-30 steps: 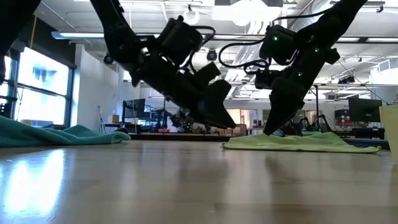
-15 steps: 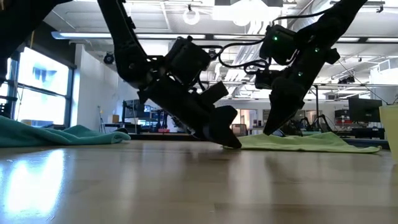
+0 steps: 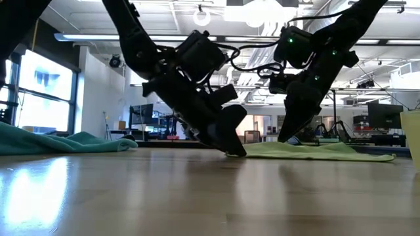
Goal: Roll microfiber towels into tight, uniform cylinder then place into a basket
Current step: Fold the light green microfiber cloth
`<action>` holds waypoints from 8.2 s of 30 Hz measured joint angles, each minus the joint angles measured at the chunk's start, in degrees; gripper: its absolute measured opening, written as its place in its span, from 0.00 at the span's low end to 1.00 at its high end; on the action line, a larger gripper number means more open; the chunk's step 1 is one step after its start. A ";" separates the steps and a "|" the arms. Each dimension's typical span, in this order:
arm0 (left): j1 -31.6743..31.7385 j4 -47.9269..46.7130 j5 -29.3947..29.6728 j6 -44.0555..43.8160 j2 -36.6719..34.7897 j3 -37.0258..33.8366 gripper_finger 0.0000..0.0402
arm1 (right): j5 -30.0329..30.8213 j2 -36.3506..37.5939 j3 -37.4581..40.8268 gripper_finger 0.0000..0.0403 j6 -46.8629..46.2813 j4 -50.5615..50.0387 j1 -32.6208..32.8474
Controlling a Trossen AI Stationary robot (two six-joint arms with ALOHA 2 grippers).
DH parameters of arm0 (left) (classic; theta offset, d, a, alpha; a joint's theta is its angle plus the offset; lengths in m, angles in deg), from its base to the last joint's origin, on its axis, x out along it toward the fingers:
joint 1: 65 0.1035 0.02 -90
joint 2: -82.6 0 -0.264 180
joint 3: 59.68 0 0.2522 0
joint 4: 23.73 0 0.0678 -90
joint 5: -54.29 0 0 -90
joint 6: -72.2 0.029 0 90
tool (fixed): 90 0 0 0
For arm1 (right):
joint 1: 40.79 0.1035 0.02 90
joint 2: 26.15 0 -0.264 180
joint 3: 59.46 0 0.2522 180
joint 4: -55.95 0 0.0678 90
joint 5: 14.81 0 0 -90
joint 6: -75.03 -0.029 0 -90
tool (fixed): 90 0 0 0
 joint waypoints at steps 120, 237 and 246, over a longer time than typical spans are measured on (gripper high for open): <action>-21.49 -51.91 1.43 29.77 -16.19 0.82 0.36 | 5.33 -3.67 -1.29 0.34 15.10 -0.66 26.59; -5.23 -93.36 57.56 1.41 -17.67 36.58 0.01 | 39.11 9.55 -33.18 0.00 34.54 -28.38 1.03; 3.92 -93.03 56.76 -1.83 -17.69 40.80 0.01 | 30.22 9.55 -34.61 0.00 34.47 -23.17 -8.23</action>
